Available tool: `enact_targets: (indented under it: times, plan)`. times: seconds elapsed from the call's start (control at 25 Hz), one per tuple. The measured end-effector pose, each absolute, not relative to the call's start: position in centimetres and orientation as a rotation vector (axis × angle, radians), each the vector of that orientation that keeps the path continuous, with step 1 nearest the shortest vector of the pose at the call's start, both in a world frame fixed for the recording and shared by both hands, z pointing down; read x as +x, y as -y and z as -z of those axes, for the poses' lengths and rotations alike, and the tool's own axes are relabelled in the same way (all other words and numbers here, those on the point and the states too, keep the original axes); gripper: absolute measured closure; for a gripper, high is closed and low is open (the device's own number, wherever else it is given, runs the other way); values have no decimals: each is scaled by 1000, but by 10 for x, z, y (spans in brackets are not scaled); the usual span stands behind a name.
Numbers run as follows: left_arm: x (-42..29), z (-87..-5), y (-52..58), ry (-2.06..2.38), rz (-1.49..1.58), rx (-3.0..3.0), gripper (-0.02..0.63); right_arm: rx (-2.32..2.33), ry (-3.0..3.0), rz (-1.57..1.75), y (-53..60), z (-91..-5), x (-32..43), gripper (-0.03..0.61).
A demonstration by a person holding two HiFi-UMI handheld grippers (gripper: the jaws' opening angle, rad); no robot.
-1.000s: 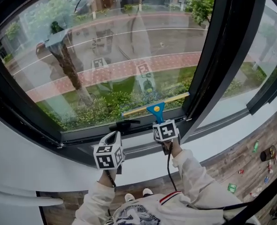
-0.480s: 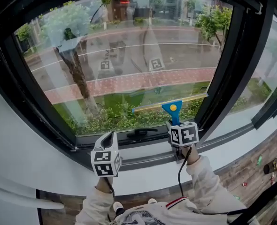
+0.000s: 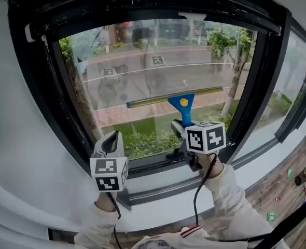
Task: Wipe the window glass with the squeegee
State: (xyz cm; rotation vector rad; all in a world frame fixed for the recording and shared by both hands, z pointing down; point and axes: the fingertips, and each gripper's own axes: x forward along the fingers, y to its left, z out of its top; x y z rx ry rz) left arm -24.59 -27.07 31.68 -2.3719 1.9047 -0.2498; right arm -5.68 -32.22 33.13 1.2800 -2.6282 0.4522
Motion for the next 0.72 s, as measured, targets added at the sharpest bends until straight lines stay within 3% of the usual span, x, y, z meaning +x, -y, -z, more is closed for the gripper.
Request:
enact_targets:
  times: [0.32,0.72]
  plan:
    - [-277,-218,257,-1800,92,-2338,614,1272,2697,-309,318,-213,-141,541]
    - [-290,-155,271,-1833,42,-2283,614,1334,2777,-201,344,-99,-175,541]
